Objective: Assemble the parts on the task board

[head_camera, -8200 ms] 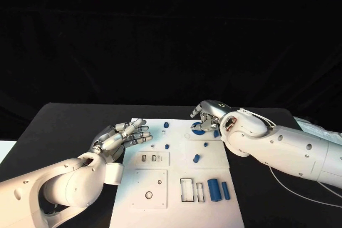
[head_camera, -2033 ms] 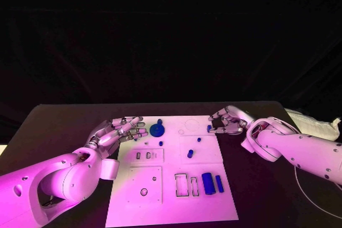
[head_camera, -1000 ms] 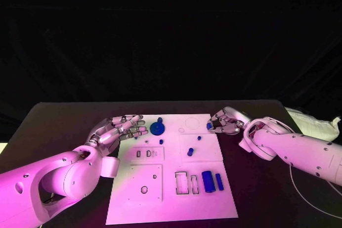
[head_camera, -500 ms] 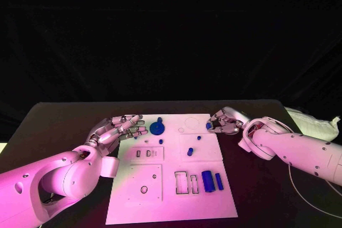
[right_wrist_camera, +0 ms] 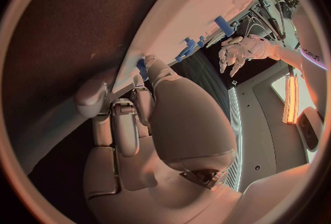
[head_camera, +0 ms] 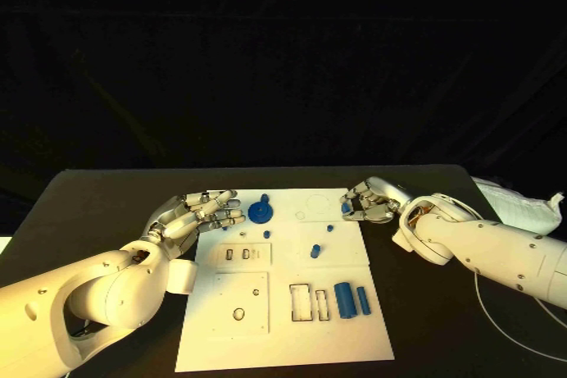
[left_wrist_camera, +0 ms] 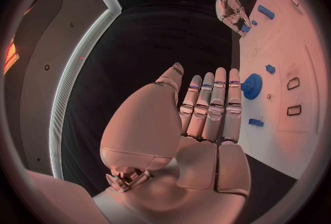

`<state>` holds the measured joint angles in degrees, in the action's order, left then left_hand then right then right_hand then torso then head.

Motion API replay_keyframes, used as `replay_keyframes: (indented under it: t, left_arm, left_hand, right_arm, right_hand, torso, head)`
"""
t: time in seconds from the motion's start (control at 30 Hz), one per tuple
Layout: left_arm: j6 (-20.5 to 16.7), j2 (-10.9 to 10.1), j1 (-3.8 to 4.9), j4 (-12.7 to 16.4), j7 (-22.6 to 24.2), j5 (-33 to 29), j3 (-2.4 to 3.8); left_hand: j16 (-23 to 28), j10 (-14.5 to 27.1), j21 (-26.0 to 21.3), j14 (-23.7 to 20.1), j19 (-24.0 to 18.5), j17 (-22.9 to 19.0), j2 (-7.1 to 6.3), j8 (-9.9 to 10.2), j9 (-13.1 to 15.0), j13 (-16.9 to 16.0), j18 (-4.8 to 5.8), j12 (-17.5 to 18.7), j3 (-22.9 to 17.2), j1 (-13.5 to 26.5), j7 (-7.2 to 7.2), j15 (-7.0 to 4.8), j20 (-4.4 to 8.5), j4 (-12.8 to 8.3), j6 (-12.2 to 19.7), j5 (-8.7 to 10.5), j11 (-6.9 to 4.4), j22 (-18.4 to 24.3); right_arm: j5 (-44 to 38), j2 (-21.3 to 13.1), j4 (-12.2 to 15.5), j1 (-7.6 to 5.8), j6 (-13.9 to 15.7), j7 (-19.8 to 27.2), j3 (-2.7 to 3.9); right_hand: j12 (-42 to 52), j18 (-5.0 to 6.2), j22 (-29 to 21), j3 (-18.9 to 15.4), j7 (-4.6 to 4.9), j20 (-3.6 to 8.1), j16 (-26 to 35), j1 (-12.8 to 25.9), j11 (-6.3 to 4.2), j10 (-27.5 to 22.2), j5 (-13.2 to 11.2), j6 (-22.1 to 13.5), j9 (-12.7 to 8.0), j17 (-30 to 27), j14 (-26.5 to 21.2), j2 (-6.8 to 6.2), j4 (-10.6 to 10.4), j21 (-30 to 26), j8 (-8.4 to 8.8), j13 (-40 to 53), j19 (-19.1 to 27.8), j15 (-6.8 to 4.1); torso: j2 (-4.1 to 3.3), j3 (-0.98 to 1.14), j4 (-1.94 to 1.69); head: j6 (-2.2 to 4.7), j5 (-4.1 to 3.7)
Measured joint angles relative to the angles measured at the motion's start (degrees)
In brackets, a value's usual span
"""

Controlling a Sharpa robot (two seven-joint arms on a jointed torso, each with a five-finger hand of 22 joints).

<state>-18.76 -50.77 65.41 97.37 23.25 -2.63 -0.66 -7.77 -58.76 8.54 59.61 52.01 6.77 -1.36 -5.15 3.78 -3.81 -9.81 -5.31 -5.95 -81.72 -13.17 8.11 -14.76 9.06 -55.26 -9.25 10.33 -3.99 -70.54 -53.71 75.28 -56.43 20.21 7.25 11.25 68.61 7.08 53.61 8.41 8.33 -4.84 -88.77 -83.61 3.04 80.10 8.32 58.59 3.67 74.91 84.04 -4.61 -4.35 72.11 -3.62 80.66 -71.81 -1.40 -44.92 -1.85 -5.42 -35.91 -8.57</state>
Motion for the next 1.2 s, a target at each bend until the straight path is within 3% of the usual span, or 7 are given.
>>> replay_keyframes:
  t: [0.23,0.37,0.53,0.67,0.87,1.03,1.2]
  left_arm:
    - [0.1,0.0,0.0,0.0,-0.1,0.0,0.0]
    - [0.1,0.0,0.0,0.0,-0.1,0.0,0.0]
    - [0.1,0.0,0.0,0.0,-0.1,0.0,0.0]
    - [0.1,0.0,0.0,0.0,-0.2,0.0,0.0]
    - [0.1,0.0,0.0,0.0,-0.2,0.0,0.0]
    - [0.1,0.0,-0.01,0.0,-0.3,0.0,0.0]
    - [0.1,0.0,-0.01,0.0,-0.3,0.0,0.0]
  left_hand:
    - [0.0,0.0,0.0,0.0,0.0,0.0,0.0,0.0,0.0,0.0,0.0,0.0,0.0,0.0,0.0,0.0,0.0,0.0,0.0,0.0,0.0,0.0]
    - [0.0,0.0,0.0,0.0,0.0,0.0,0.0,0.0,0.0,0.0,0.0,0.0,0.0,0.0,0.0,0.0,0.0,0.0,0.0,0.0,0.0,0.0]
    - [0.0,0.0,0.0,0.0,0.0,0.0,0.0,0.0,0.0,0.0,0.0,0.0,0.0,0.0,0.0,0.0,0.0,0.0,0.0,0.0,0.0,0.0]
    - [0.0,0.0,0.0,0.0,0.0,0.0,0.0,0.0,0.0,0.0,0.0,0.0,0.0,0.0,0.0,0.0,0.0,0.0,0.0,0.0,0.0,0.0]
    - [0.0,0.0,0.0,0.0,0.0,0.0,0.0,0.0,0.0,0.0,0.0,0.0,0.0,0.0,0.0,0.0,0.0,0.0,0.0,0.0,0.0,0.0]
    - [0.0,0.0,0.0,0.0,0.0,0.0,0.0,0.0,0.0,0.0,0.0,0.0,0.0,0.0,0.0,0.0,0.0,0.0,0.0,0.0,0.0,0.0]
    - [0.3,0.0,0.0,0.0,0.0,0.0,0.0,0.2,0.0,0.0,0.0,0.3,0.2,0.0,0.0,0.0,0.0,-0.2,0.0,0.0,0.0,0.0]
  right_arm:
    - [0.0,0.1,0.0,0.0,0.0,-0.1,0.0]
    - [0.0,0.1,0.0,0.0,-0.1,-0.1,0.0]
    - [0.0,0.1,0.0,-0.04,-0.1,-0.1,0.03]
    - [0.0,0.1,0.0,-0.08,-0.1,0.0,0.09]
    - [-0.1,0.0,0.1,-0.09,-0.2,0.3,0.1]
    - [-0.1,0.1,0.1,-0.04,-0.2,0.4,0.05]
    - [-0.1,0.2,0.8,-0.01,0.4,0.3,0.11]
  right_hand:
    - [0.1,0.0,0.1,0.4,0.05,0.0,0.0,0.0,0.0,0.0,0.0,0.0,0.1,0.0,0.0,0.0,0.4,0.0,0.0,-0.2,0.0,0.0]
    - [0.8,0.0,0.3,1.3,-0.54,0.0,0.0,0.0,-0.02,0.0,0.0,1.8,0.5,0.0,0.0,0.02,0.8,0.0,-0.75,-1.0,0.0,0.0]
    - [1.2,0.0,0.5,2.9,-1.33,0.0,0.0,-0.6,-0.54,0.5,-1.6,4.8,0.9,0.0,0.0,1.16,1.6,0.0,-1.75,-0.8,0.0,-0.02]
    - [1.2,-0.01,0.6,3.7,-2.01,0.47,0.0,-0.8,-1.06,0.4,-1.9,6.7,1.1,0.0,0.1,1.38,2.2,0.0,-2.6,-0.8,-0.2,-0.59]
    - [1.2,-0.01,0.8,4.4,-1.88,0.95,0.0,-0.6,-1.56,0.3,-2.7,7.2,1.6,0.0,0.1,1.56,2.7,0.0,-3.28,-0.9,-0.1,-1.19]
    - [1.6,0.0,1.0,4.4,-1.88,1.37,0.0,0.3,-1.56,0.3,-4.2,7.2,2.0,0.0,0.0,2.45,2.6,0.0,-3.28,-0.9,-0.5,-1.69]
    - [1.9,-0.01,1.3,2.5,-1.92,1.54,-0.2,3.6,-1.88,0.6,-4.3,7.3,2.3,0.0,0.1,2.85,0.8,0.2,-4.16,-1.4,-0.7,-1.8]
  torso:
    - [0.0,0.0,0.05]
    - [0.0,0.0,0.05]
    - [0.01,0.0,0.02]
    - [0.02,0.0,0.01]
    - [0.02,0.03,0.05]
    - [0.02,0.04,0.05]
    - [0.02,0.03,0.07]
  head:
    - [-0.04,0.07]
    - [-0.12,0.05]
    - [-0.2,0.02]
    - [-0.24,0.04]
    - [-0.26,0.04]
    - [-0.3,-0.05]
    - [-0.27,-0.12]
